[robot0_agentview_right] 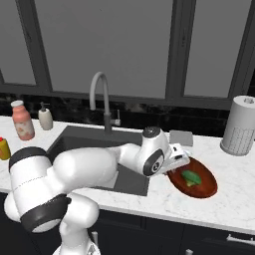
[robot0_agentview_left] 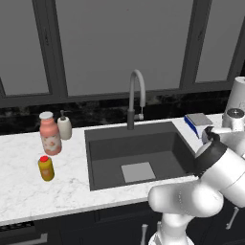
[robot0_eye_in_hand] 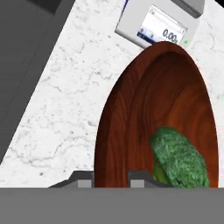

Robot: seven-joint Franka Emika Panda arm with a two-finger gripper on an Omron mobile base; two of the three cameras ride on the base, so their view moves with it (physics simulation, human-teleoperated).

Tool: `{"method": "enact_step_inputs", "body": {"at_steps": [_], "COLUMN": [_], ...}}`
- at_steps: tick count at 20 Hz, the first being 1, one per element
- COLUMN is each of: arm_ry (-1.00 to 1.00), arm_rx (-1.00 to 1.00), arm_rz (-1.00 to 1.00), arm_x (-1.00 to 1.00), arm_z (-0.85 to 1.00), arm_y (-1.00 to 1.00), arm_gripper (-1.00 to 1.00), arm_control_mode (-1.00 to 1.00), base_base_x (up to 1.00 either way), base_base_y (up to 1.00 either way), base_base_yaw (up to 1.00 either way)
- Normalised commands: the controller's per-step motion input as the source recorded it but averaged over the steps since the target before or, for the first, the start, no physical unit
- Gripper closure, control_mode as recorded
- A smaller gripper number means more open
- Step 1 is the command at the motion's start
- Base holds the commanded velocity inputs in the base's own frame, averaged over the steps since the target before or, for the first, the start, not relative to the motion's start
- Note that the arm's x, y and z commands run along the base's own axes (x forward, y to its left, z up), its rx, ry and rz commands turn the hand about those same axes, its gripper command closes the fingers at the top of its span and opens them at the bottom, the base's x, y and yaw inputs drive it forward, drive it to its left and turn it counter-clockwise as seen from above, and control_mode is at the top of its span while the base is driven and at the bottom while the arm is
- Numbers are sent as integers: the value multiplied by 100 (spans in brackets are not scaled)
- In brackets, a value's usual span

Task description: Pick the broccoli from the sink and place it in the bowl. Then pick the bowl and place it in the microwave. Then close the microwave door and press the start button.

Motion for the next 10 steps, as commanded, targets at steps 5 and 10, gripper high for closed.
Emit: {"method": "enact_step_inputs", "body": {"at_steps": [5,10], "arm_ry": [-1,-1], "arm_rx": [-1,-3], "arm_rz": [45,52], "arm_x": [-12,-11], "arm_z": [79,78], "arm_y": [8,13], "arm_gripper": [100,100], "arm_control_mode": [-100,-100], "base_base_x": [0,0], "base_base_y": [0,0], "base_base_yaw": [0,0]}}
